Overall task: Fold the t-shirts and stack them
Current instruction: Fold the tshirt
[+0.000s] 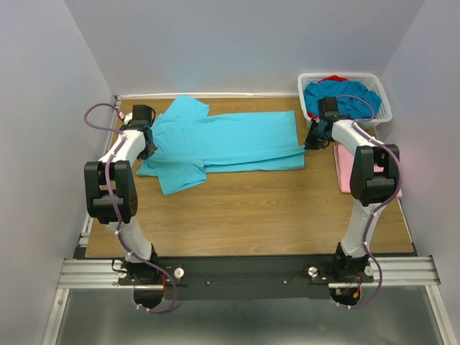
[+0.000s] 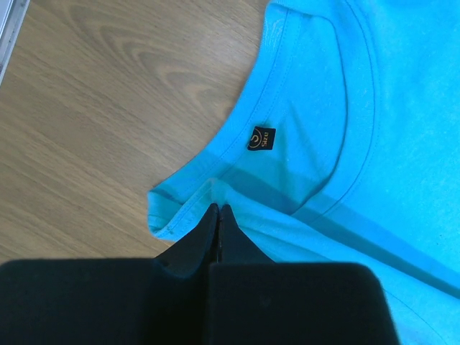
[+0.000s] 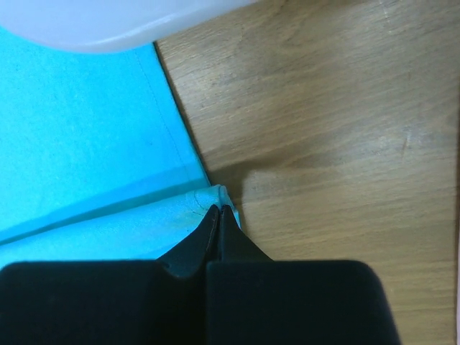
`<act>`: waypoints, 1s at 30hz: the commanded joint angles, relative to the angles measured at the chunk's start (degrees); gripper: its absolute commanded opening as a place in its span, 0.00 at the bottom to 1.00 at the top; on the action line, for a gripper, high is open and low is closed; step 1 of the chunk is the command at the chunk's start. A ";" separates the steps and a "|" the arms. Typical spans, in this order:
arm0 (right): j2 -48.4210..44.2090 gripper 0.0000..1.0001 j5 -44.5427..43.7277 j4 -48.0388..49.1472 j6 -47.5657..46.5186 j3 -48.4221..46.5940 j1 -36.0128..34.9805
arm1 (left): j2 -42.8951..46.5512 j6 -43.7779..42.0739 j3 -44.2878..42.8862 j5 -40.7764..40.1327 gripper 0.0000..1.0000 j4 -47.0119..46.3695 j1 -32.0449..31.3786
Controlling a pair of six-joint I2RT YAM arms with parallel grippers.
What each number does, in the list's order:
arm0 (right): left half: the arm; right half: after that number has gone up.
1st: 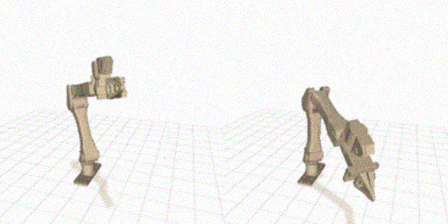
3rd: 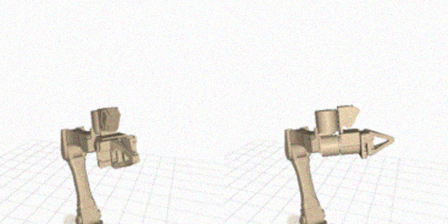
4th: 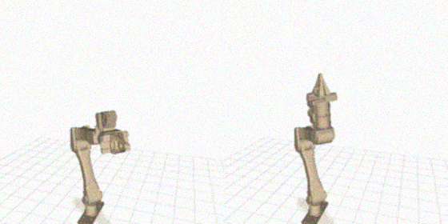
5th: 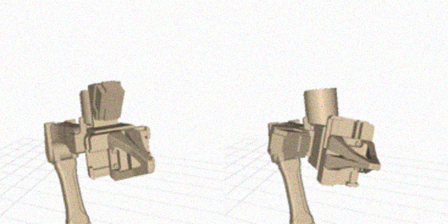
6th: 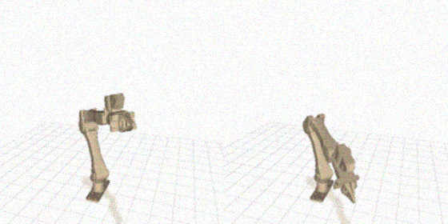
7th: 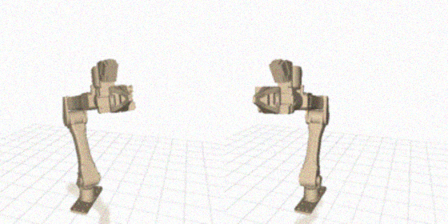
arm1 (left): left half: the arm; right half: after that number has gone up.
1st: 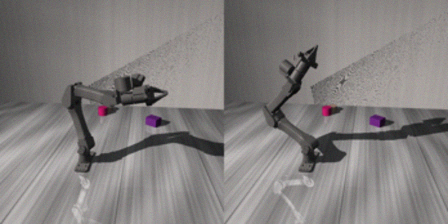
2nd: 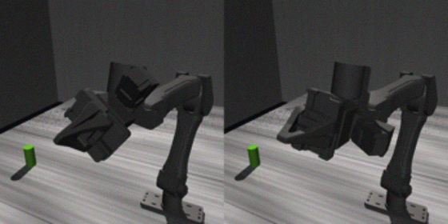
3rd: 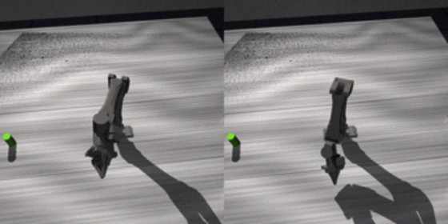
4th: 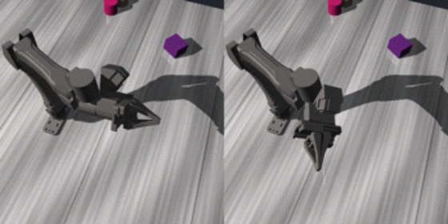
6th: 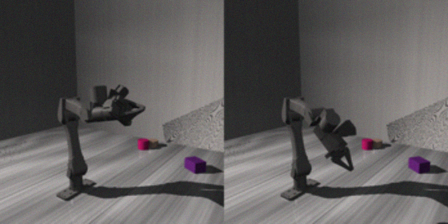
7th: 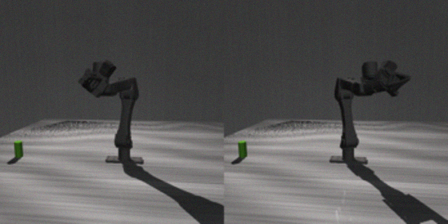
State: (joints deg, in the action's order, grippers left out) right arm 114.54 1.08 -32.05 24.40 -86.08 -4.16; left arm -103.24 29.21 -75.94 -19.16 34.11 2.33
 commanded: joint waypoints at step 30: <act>-20.40 0.69 5.51 2.70 -3.66 15.84 -5.24 | 23.25 2.86 19.15 2.81 0.66 0.61 -10.48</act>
State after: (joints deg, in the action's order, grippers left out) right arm 97.19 4.58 -28.69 21.65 -74.87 -8.32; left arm -82.02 30.28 -61.41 -18.61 32.67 -3.68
